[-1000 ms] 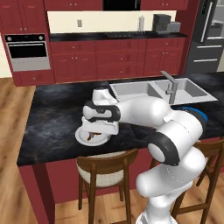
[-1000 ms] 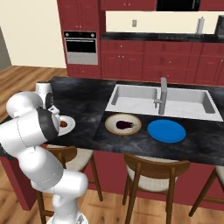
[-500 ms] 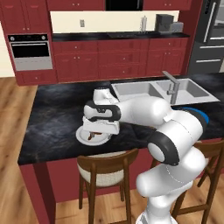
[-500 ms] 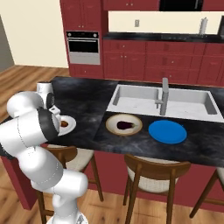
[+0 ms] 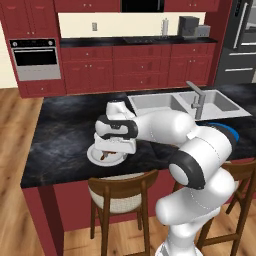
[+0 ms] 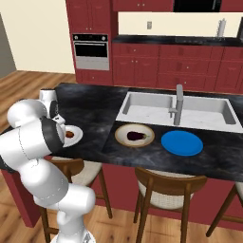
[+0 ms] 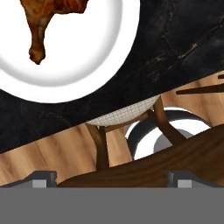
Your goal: Pick the chicken drumstick and eggplant from their plates and place them in the bowl. Then put the bowl in the fridge.
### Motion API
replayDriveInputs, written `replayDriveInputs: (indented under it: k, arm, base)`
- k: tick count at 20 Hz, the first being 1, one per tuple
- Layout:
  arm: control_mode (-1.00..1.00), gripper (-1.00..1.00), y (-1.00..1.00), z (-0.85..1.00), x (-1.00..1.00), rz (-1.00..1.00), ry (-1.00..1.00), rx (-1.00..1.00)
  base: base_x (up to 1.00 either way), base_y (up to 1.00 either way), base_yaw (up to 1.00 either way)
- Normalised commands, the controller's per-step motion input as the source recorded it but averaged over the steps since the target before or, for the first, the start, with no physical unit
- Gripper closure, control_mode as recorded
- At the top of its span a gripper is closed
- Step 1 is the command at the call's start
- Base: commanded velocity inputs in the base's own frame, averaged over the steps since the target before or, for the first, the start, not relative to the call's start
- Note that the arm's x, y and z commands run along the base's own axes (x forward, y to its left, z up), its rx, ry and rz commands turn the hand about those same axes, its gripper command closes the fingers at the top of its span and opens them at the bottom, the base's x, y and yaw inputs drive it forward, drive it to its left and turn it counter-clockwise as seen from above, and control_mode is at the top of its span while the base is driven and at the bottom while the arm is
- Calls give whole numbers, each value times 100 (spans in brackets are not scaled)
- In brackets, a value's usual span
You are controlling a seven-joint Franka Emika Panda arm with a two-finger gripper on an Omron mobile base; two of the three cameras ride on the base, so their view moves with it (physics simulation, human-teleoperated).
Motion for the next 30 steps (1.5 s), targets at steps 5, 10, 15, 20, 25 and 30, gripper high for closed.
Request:
replayDriveInputs:
  k: [5, 10, 15, 20, 25, 30]
  arm:
    - [100, -100, 0, 0, 0, 0, 0, 0]
    - [-100, -100, 0, 0, 0, 0, 0, 0]
    - [-100, -100, 0, 0, 0, 0, 0, 0]
    - [-100, -100, 0, -1, 7, 0, 0, 0]
    - [-100, -100, 0, 0, 59, -9, 12, 0]
    - [-100, -100, -6, 1, 58, -15, 16, -2]
  base:
    - [0, 0, 0]
    - [0, 0, 0]
    - [0, 0, 0]
    - [0, 0, 0]
    - [0, 0, 0]
    - [0, 0, 0]
